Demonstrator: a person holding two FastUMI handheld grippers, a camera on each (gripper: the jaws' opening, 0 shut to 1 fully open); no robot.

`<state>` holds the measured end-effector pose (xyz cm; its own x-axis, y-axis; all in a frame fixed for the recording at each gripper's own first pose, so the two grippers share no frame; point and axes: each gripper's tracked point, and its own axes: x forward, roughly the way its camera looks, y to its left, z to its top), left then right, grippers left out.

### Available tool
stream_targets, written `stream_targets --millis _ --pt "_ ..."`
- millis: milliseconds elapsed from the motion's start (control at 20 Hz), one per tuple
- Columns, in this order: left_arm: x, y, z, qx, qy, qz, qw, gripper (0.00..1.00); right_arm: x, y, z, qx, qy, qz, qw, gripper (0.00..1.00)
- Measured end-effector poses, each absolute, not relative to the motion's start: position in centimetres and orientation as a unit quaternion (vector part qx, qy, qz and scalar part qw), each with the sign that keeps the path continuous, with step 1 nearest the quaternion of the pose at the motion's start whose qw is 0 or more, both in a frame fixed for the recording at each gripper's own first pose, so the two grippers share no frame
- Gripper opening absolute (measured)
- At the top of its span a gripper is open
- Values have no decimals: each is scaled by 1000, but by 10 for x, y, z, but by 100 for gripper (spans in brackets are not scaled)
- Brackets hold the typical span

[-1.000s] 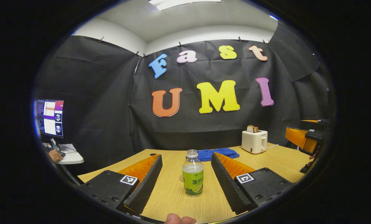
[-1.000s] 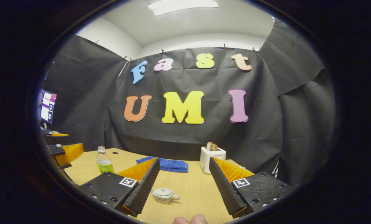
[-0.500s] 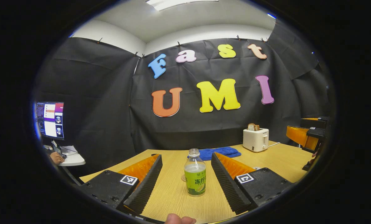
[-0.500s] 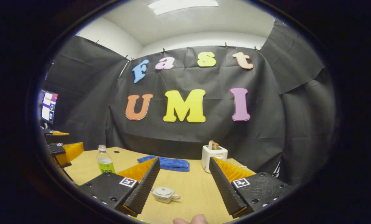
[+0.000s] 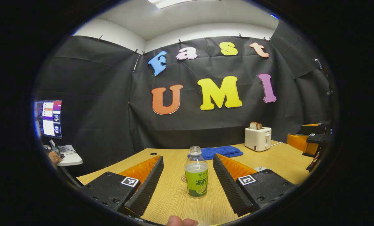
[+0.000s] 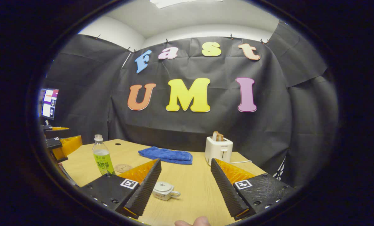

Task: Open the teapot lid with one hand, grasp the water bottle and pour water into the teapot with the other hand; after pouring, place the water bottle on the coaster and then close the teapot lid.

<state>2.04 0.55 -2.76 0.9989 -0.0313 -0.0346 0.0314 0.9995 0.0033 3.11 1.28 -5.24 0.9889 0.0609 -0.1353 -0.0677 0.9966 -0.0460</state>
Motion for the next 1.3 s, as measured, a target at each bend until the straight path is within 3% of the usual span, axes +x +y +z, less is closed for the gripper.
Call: stream_targets --millis 1050,1100,1150,1200,1250,1300 --pt "34 15 -61 2 50 -22 999 99 88 69 -155 -42 184 81 979 95" --pt "34 15 -61 2 50 -21 999 99 90 69 -157 -41 185 80 979 92" --pt "33 16 -63 2 51 -21 998 99 92 71 -158 -40 187 80 978 82" --pt "34 16 -63 2 52 -21 998 99 96 71 -162 -39 191 80 978 80" --pt "34 17 -64 2 52 -21 998 99 99 73 -165 -38 194 81 977 69" --pt "34 17 -64 3 52 -20 998 99 100 74 -169 -39 199 79 976 68"
